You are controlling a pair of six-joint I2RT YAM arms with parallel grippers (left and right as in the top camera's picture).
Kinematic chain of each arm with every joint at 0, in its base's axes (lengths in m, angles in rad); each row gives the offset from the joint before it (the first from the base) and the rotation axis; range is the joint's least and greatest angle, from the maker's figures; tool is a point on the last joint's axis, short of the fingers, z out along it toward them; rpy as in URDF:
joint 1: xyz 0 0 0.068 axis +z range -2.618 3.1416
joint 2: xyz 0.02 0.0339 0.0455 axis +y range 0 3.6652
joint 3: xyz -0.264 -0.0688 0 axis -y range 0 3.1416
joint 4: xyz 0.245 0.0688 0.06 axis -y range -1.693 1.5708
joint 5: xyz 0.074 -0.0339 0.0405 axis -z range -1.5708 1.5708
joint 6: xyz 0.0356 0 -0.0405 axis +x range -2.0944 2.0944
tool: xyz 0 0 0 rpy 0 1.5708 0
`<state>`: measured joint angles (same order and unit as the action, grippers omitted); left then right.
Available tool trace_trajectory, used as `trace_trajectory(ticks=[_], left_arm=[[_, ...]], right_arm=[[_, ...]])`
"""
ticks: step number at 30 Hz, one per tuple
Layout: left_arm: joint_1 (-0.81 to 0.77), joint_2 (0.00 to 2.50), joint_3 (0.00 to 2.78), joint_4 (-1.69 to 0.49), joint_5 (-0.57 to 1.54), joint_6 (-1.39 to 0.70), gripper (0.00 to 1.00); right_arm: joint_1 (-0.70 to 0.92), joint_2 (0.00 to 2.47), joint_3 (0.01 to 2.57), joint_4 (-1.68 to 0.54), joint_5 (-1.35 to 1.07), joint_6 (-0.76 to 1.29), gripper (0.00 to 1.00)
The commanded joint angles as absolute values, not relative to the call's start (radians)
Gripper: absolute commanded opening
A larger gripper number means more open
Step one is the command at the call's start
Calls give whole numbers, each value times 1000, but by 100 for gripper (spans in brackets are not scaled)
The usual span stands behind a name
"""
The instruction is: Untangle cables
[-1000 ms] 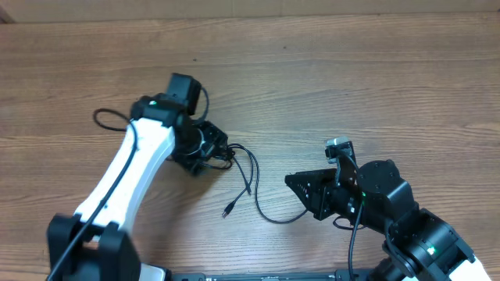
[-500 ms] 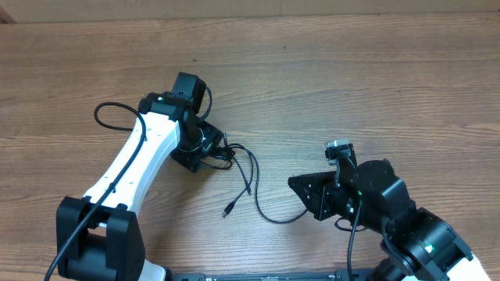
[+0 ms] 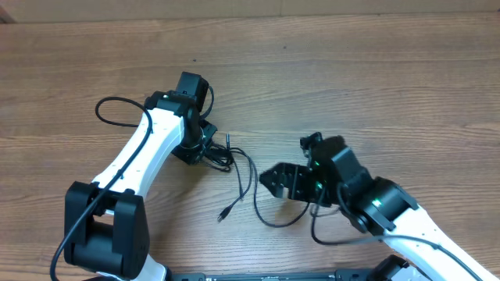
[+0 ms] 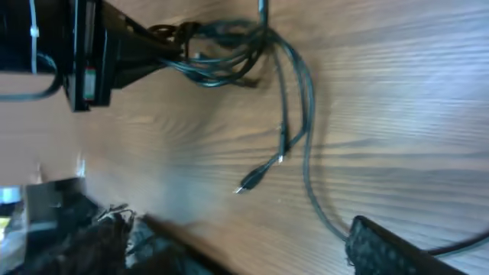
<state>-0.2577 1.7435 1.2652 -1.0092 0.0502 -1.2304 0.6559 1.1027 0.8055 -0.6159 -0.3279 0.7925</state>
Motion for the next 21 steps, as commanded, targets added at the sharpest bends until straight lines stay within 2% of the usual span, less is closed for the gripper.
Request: trace_trajectory(ticks=[1, 3, 5, 11, 17, 21], left_arm=[[-256, 1763, 1272, -1010, 15, -1234, 4], [-253, 1762, 1272, -1010, 21, -1236, 5], [-247, 1762, 1272, -1011, 62, -1253, 4], [-228, 1762, 1272, -1013, 197, -1298, 4], [-245, 1762, 1272, -1026, 229, -1286, 4], [-250, 1762, 1272, -1030, 229, -1286, 4]], right_arm=[[659, 1178, 810, -548, -480, 1037, 85], [659, 1216, 810, -535, -505, 1151, 71], [659, 1257, 810, -535, -536, 1296, 63], [659, 1350, 810, -518, -575, 1555, 62], [662, 1499, 810, -221, -579, 1584, 59], [662, 1583, 810, -117, -581, 1662, 54]])
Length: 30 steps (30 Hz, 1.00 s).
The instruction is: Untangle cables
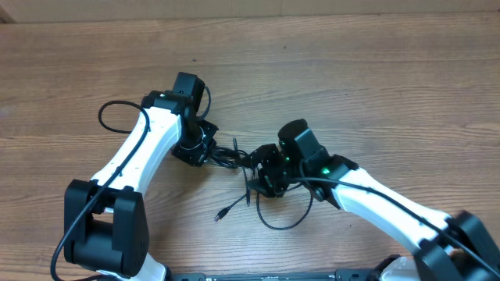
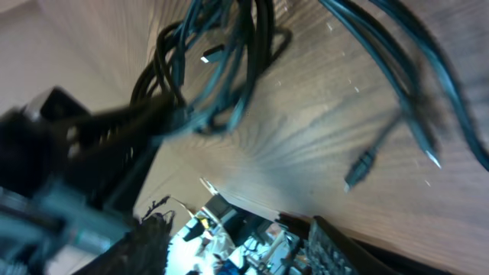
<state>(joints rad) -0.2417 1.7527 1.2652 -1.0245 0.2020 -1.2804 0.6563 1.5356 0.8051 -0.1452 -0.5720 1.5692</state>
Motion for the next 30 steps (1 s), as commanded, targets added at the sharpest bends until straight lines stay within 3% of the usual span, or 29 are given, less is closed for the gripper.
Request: trace_trajectory(ticks=[1, 12, 22, 25, 30], left_arm=[[-250, 1762, 1272, -1031, 229, -1287, 4], [-249, 1762, 1272, -1044, 238, -1278, 4], [-249, 1762, 1272, -1043, 273, -1279, 5], [-249, 1762, 1272, -1042, 309, -1279, 4], [-215, 1761, 1273, -935, 345, -1278, 4]], right_arm=[[662, 1595, 810, -112, -577, 1683, 52], [662, 1667, 810, -4, -513, 1790, 49], [681, 1726, 810, 1, -513, 1885, 24], [681, 1726, 810, -1, -510, 1876, 4], [681, 1726, 810, -30, -526, 1591, 4]])
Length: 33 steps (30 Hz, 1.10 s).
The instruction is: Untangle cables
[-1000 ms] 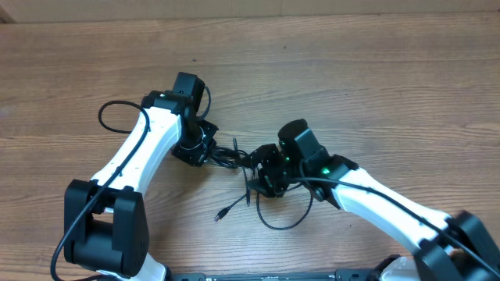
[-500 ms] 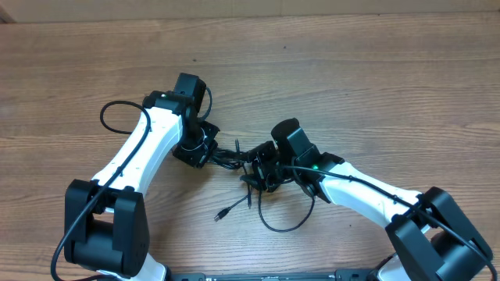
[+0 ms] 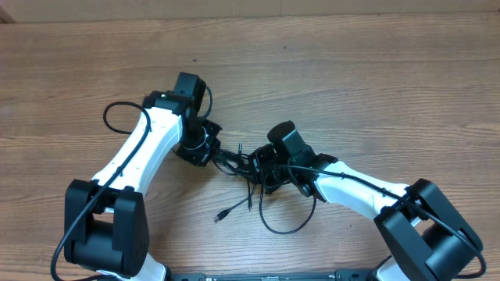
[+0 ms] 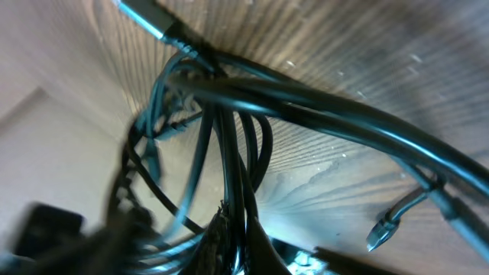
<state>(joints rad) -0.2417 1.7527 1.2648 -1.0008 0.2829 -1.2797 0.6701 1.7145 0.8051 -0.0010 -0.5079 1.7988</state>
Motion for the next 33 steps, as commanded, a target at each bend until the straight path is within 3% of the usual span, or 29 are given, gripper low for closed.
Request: trace_trajectory(ticks=[1, 8, 15, 22, 28, 33], left_arm=[[-198, 1761, 1273, -902, 387, -1274, 4], [-39, 1761, 1273, -610, 802, -1264, 4], [93, 1759, 1273, -434, 1066, -1222, 4], [218, 1753, 1273, 6, 1361, -1280, 4], [269, 1739, 1273, 347, 1438, -1370, 5], [267, 1716, 1273, 535, 1444, -1414, 4]], right_arm=[[681, 1724, 810, -78, -525, 1528, 4], [681, 1724, 810, -468, -378, 1358, 4], [671, 1724, 810, -627, -226, 1330, 4], [601, 1721, 810, -738, -149, 1330, 4], [490, 1685, 811, -784, -120, 1256, 4], [422, 1589, 811, -777, -124, 1071, 4]])
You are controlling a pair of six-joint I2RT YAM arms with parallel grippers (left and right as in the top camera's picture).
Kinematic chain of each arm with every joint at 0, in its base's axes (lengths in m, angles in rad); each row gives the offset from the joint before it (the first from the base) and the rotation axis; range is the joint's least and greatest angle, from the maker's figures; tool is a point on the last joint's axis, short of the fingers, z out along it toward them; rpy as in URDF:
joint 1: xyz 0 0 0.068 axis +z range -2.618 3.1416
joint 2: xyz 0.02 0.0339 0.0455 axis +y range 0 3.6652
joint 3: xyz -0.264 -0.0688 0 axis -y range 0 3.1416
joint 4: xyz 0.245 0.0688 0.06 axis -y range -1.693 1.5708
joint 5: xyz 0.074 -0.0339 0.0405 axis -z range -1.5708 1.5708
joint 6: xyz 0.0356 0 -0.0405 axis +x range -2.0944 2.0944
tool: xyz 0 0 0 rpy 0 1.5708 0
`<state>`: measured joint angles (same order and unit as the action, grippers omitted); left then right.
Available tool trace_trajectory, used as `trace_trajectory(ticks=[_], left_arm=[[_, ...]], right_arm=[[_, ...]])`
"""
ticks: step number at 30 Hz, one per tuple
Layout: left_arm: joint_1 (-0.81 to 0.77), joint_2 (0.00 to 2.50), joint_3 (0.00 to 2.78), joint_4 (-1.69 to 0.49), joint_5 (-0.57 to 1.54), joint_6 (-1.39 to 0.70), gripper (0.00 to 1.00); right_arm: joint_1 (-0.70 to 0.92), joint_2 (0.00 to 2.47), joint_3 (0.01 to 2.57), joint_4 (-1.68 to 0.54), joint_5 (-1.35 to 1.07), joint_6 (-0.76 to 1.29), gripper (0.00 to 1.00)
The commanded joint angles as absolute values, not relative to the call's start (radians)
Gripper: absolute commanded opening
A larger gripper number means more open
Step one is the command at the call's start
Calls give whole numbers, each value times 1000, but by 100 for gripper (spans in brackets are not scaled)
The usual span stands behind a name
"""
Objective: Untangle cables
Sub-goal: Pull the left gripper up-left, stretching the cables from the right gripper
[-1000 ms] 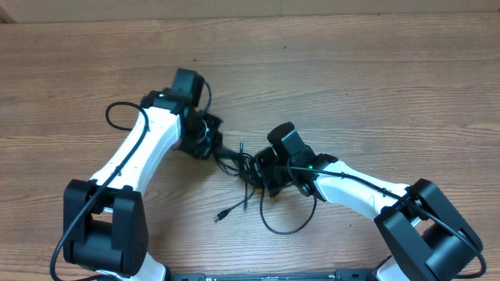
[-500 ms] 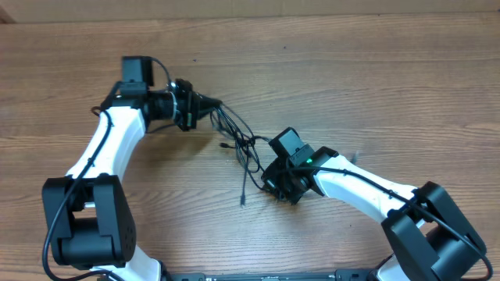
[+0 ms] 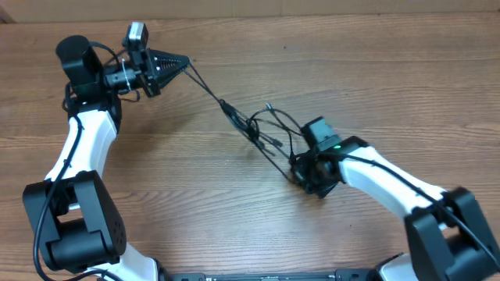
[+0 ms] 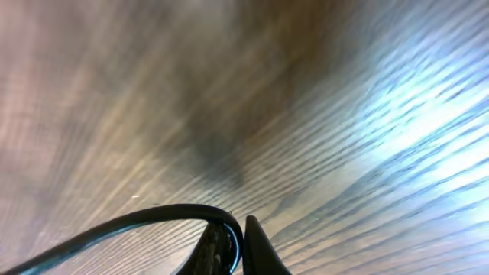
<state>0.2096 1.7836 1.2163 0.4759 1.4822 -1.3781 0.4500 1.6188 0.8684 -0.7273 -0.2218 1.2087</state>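
Note:
The black cables (image 3: 258,129) hang as a small knot of loops mid-table, strung in a line between my two grippers. One taut strand (image 3: 205,84) runs from the knot up to my left gripper (image 3: 181,61), which is at the far left with its fingers closed to a point on that strand. My right gripper (image 3: 301,170) is low over the table, right of the knot. In the right wrist view this gripper (image 4: 238,229) pinches a bent cable (image 4: 153,218) between its fingers. The left wrist view is not given.
The wooden table (image 3: 391,78) spreads all round. Its far edge runs along the top of the overhead view. The left arm's own supply cable (image 3: 74,86) loops beside its wrist.
My left gripper was at the bundle mid-table and is now at the far left. My right gripper has shifted right. The cables, bunched between them before, are now stretched out, and the loose plug end is off the table.
First my left gripper was at the bundle, with my right gripper open and well to its right. Then the right gripper was at the bundle, then deep among the strands. Now both are shut on cable and far apart, with the bundle stretched between them.

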Motion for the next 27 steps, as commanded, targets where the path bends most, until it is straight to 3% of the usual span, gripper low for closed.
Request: trace_trajectory(ticks=[1, 8, 10, 13, 14, 15, 16, 17, 19, 24, 27], left_arm=[[260, 1711, 1273, 558, 1449, -1413, 4], [152, 1707, 1272, 547, 1534, -1288, 4], [114, 1707, 1272, 547, 1555, -1250, 13], [60, 1707, 1272, 548, 1561, -1224, 47], [44, 1707, 1272, 548, 1559, -1209, 71], [31, 1707, 1272, 548, 1556, -1197, 89], [17, 1707, 1272, 547, 1553, -1184, 100], [2, 1707, 1272, 547, 1548, -1172, 100], [-22, 1707, 1272, 547, 1536, -1152, 100], [-63, 1707, 1271, 519, 1491, -1097, 100], [-88, 1707, 1271, 388, 1433, -1004, 100]], right_arm=[[422, 1567, 811, -770, -130, 1019, 4], [450, 1453, 811, -744, -341, 670, 4], [458, 1435, 811, -764, -350, 630, 4], [459, 1415, 811, -805, -356, 597, 5], [459, 1410, 811, -822, -362, 582, 9], [459, 1406, 811, -836, -361, 572, 18], [459, 1402, 811, -853, -361, 566, 28], [459, 1402, 811, -866, -360, 563, 37], [459, 1402, 811, -877, -360, 563, 45], [454, 1402, 819, -859, -352, 564, 56], [444, 1402, 856, -863, -353, 564, 63]])
